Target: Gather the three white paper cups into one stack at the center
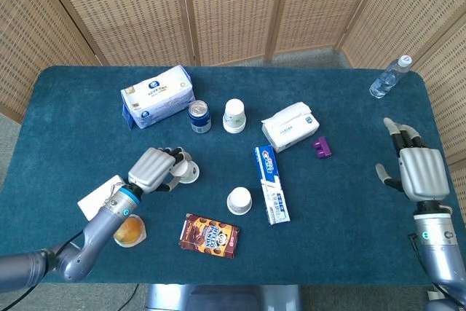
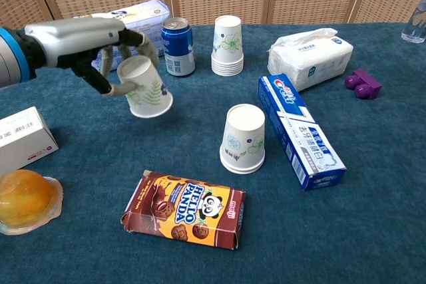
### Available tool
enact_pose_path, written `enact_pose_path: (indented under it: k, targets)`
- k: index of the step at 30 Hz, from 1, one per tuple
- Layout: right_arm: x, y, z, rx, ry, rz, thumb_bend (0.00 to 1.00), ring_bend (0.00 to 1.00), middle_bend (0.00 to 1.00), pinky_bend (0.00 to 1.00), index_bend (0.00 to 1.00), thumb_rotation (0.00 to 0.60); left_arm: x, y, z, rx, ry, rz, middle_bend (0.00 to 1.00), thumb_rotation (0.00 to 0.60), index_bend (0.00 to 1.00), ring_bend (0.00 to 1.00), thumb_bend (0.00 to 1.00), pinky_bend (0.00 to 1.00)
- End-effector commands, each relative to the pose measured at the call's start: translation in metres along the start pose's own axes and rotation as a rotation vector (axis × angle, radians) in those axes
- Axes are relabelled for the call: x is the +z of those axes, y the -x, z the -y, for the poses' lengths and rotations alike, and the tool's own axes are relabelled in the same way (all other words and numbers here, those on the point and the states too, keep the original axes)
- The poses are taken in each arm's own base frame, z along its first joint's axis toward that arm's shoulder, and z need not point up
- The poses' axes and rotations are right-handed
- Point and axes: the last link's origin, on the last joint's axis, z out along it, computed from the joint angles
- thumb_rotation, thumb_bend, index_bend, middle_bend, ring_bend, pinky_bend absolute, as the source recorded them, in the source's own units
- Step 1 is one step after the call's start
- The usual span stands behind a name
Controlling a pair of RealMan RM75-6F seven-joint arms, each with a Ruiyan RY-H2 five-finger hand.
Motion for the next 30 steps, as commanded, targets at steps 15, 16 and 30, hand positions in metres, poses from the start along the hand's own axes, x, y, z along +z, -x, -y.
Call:
enact_pose_path:
  k: [15,16,30]
  targets:
    - [-0.001,-0.002,-0.004,0.0,0.015,-0.008,0.37,0.16,0.19,0.53,0.0,0.6,0.011,-0.042,-0.066,-0.086,0.222,-0.037,0.3,0.6,0.31,0.39,0.47,0.53]
    - [-0.002,-0.003,-0.005,-0.001,0.016,-0.009,0.37,0.16,0.19,0.53,0.0,0.6,0.013,-0.042,-0.07,-0.082,0.234,-0.032,0.3,0.6,0.31,0.39,0.47,0.53]
    - [-0.006,-0.008,-0.01,0.002,0.028,-0.02,0.37,0.16,0.19,0.53,0.0,0.6,0.027,-0.024,-0.098,-0.076,0.3,0.033,0.29,0.6,0.31,0.39,0.47,0.52]
